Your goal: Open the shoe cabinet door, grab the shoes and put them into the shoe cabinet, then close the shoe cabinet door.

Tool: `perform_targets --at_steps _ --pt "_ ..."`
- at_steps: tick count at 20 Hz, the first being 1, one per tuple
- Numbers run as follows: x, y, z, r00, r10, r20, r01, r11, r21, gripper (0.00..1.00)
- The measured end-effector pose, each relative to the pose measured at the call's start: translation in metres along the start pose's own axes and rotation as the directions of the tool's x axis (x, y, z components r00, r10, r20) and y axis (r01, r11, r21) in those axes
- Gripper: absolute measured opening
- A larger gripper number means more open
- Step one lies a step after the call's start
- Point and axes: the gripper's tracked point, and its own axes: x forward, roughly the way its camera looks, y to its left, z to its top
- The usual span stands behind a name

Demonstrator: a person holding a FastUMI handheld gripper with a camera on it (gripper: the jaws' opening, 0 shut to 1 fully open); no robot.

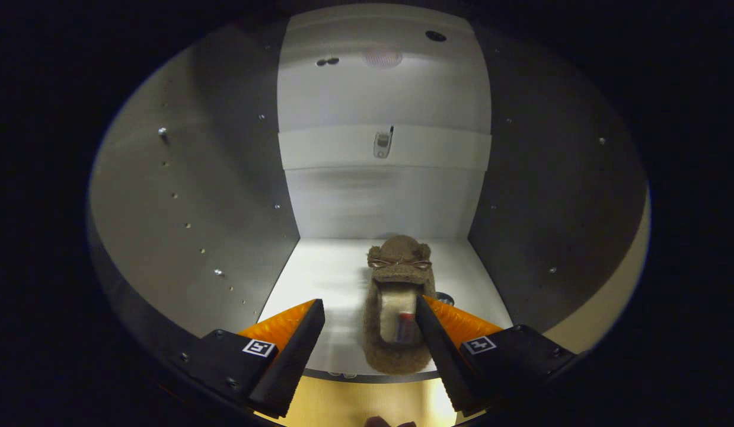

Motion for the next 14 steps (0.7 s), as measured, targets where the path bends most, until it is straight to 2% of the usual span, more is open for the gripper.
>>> perform_targets --at_steps 4,7,11,14 --pt "-0.059 -0.001 0.026 0.989 0.027 0.147 -0.032 0.999 0.029 0.98" --pt "-0.111 -0.003 0.040 0.956 0.009 0.292 -0.011 1.000 0.004 0.98" --pt "-0.184 -0.010 0.034 0.918 -0.022 0.395 0.026 1.000 -0.006 0.98" --pt "-0.234 -0.008 0.023 0.897 -0.013 0.442 0.028 0.999 -0.027 0.98"
